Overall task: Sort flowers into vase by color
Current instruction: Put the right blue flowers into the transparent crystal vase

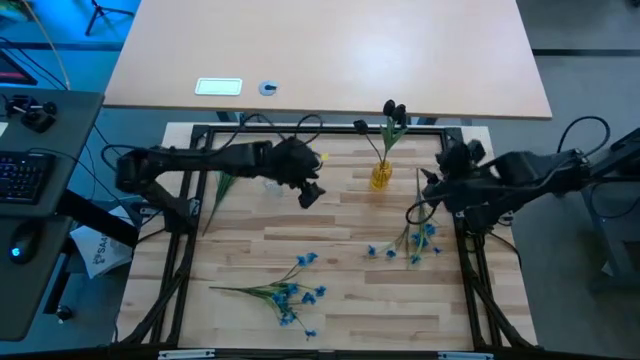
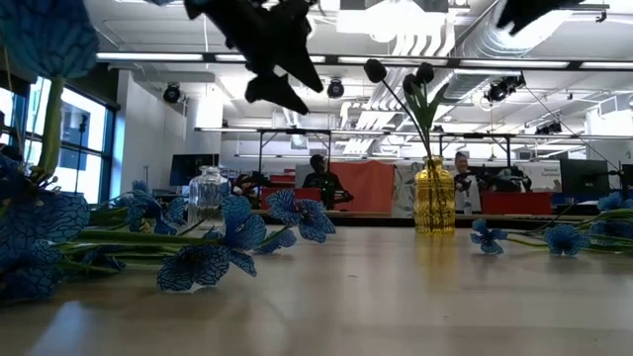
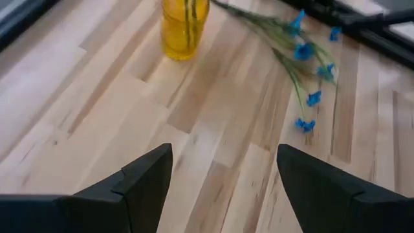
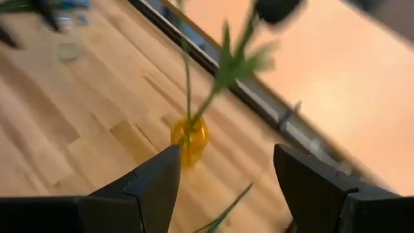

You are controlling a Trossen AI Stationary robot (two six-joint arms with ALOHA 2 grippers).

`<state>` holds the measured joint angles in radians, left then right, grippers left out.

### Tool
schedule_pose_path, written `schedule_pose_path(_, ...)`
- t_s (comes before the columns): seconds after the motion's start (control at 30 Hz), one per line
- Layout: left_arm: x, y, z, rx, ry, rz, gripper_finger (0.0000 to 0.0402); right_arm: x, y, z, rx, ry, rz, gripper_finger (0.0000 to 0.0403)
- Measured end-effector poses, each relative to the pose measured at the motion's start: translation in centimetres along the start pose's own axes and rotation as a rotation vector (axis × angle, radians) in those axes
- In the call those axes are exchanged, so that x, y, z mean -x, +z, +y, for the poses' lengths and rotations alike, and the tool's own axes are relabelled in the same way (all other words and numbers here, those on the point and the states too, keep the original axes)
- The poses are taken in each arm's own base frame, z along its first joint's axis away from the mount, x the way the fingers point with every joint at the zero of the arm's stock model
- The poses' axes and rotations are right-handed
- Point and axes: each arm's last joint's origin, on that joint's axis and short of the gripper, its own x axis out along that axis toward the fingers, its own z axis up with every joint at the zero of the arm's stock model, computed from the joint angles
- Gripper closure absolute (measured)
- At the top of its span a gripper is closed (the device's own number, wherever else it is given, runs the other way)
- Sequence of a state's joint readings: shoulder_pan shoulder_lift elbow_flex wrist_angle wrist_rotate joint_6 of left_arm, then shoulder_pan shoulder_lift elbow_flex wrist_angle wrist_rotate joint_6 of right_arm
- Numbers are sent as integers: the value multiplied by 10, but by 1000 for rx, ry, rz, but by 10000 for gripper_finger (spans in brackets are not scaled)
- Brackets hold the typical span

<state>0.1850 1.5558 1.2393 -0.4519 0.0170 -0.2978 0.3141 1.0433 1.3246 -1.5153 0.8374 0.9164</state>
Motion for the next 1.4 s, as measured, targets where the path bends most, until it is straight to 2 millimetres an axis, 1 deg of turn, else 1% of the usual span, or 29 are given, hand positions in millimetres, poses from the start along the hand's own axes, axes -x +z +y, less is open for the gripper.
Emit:
schedule_pose_path(0.07, 10, -3, -3, 3, 12, -20, 135, -11, -15, 1, -85, 9, 18, 160)
schedule_pose_path(0.2, 31, 1, -6, -7, 15, -89, 135, -29, -43, -2, -255, 24, 97, 160)
schedule_pose_path(0.33, 51, 6, -4, 4, 40, -159, 135, -46, -69, -12, -492, -9, 286, 160)
schedule_pose_path(0.43, 61, 9, 1, 17, 78, -202, 135, -62, -91, -18, -627, -55, 440, 160)
schedule_pose_path(0.53, 67, 12, 7, 31, 100, -228, 135, -81, -108, -18, -747, -83, 514, 160)
schedule_pose_path(0.57, 68, 13, 9, 37, 107, -230, 135, -85, -108, -17, -762, -83, 524, 160)
schedule_pose_path(0.67, 68, 15, 16, 52, 125, -237, 135, -92, -96, -18, -785, -131, 523, 160)
schedule_pose_path(0.73, 68, 16, 20, 61, 134, -245, 135, -101, -88, -19, -780, -146, 490, 160)
schedule_pose_path(0.8, 69, 19, 22, 69, 127, -266, 135, -114, -82, -18, -771, -162, 506, 160)
schedule_pose_path(0.97, 75, 25, 17, 52, 7, -317, 135, -149, -75, -19, -673, -214, 573, 160)
schedule_pose_path(1.1, 82, 23, 12, 8, -77, -304, 135, -172, -75, -28, -601, -282, 659, 160)
schedule_pose_path(1.23, 92, 18, 10, -26, -91, -281, 135, -192, -73, -34, -578, -186, 739, 160)
schedule_pose_path(1.4, 104, 11, 11, -47, -78, -245, 135, -205, -74, -38, -524, -114, 786, 160)
